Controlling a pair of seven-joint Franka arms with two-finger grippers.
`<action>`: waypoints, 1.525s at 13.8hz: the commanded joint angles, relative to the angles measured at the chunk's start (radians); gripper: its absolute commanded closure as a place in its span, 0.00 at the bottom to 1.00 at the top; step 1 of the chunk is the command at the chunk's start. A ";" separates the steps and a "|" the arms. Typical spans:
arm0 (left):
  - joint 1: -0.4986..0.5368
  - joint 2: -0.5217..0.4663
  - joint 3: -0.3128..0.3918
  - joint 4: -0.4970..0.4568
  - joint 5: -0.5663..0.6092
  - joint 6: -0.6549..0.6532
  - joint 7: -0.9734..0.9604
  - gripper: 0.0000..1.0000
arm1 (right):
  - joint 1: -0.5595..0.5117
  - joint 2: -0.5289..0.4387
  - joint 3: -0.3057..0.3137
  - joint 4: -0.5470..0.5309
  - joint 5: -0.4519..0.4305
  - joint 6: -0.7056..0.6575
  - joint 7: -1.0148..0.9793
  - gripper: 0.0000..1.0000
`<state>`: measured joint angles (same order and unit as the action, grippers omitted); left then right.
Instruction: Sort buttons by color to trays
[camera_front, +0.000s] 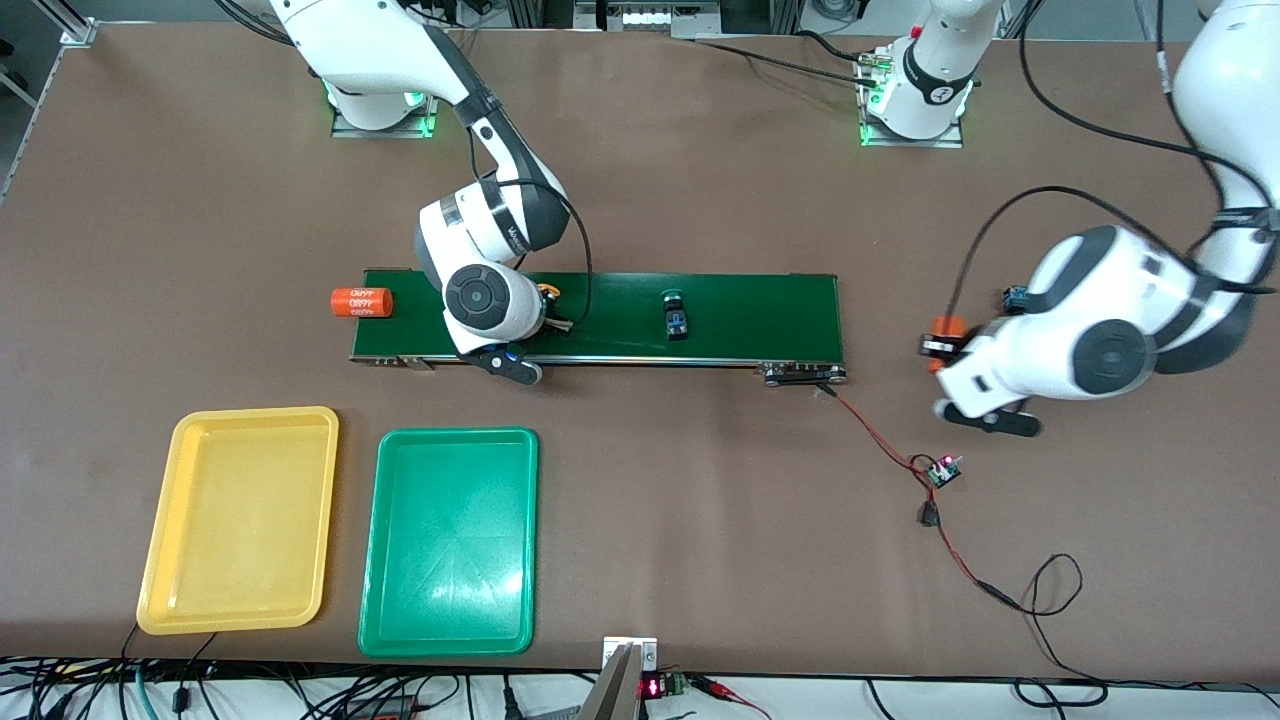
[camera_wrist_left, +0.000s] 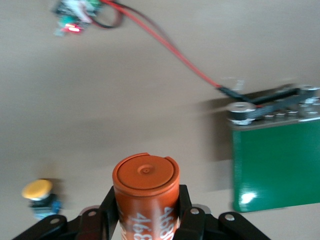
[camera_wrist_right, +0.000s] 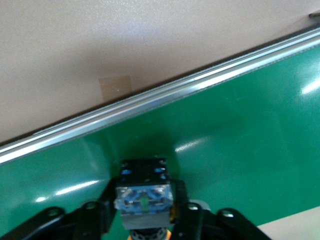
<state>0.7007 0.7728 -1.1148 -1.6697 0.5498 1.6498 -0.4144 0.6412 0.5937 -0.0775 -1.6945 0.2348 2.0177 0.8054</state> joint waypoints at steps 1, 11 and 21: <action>-0.047 0.005 0.018 0.028 -0.082 0.024 -0.050 0.95 | -0.021 -0.041 0.008 -0.019 -0.008 -0.011 -0.015 0.77; -0.351 0.014 0.158 -0.013 -0.153 0.185 -0.352 0.94 | -0.136 -0.111 -0.056 0.108 -0.044 -0.063 -0.331 0.97; -0.376 0.022 0.185 -0.058 -0.151 0.243 -0.400 0.00 | -0.575 -0.049 -0.056 0.119 -0.199 -0.050 -1.384 0.97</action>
<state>0.3326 0.8064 -0.9391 -1.7307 0.4139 1.8854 -0.8043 0.1354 0.5091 -0.1533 -1.5963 0.0816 1.9730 -0.4137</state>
